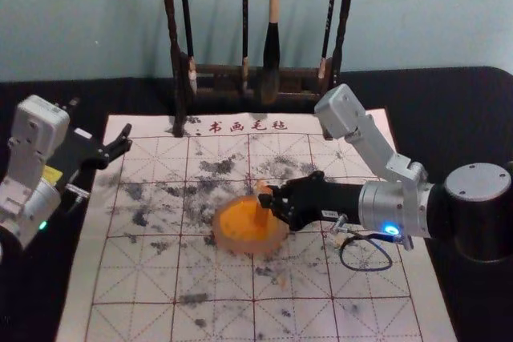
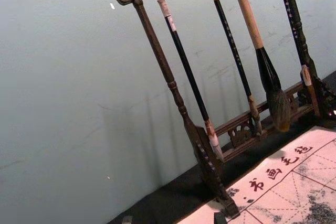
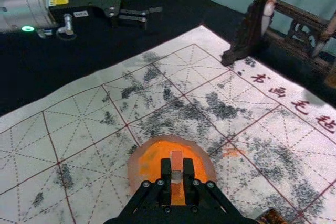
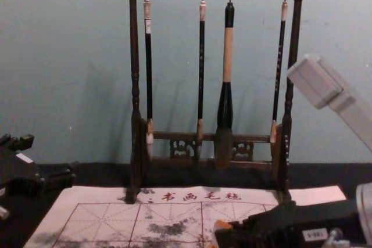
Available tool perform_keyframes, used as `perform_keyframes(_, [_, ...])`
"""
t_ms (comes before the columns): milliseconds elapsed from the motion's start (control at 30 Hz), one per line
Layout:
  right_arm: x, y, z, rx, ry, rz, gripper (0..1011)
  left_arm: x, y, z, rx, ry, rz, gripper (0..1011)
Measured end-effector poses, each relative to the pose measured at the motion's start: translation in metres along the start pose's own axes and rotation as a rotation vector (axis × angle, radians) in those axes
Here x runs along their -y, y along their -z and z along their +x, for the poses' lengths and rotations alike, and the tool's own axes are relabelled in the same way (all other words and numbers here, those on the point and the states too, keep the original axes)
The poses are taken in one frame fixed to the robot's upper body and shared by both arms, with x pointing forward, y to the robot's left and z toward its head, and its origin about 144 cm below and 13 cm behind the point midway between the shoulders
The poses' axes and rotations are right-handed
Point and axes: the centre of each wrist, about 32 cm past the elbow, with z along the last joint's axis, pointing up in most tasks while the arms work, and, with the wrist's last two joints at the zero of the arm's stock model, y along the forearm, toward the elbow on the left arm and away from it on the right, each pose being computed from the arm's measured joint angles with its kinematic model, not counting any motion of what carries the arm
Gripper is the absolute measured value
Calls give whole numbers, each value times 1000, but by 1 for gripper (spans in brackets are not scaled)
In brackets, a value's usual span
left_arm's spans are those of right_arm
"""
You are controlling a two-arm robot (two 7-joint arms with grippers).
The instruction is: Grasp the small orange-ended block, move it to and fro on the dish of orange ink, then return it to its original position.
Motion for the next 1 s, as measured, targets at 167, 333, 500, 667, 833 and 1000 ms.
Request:
perform_keyframes(167, [-1,0,-3,0,-13,0,124,0,0,0,0,0,0,1001])
perform_keyframes(333, [-3,0,-6,1,-22,0,124,0,0,0,0,0,0,1001])
perform_keyframes(500, [-8,-2,-7,0,-30,1,124,0,0,0,0,0,0,1001])
perform_keyframes(667, [-13,-4,-9,-3,-34,4,124,0,0,0,0,0,0,1001])
perform_keyframes(833, [-17,-7,-9,-6,-32,7,124,0,0,0,0,0,0,1001])
perform_keyframes(1000, [-22,-9,-8,-8,-27,10,123,0,0,0,0,0,0,1001])
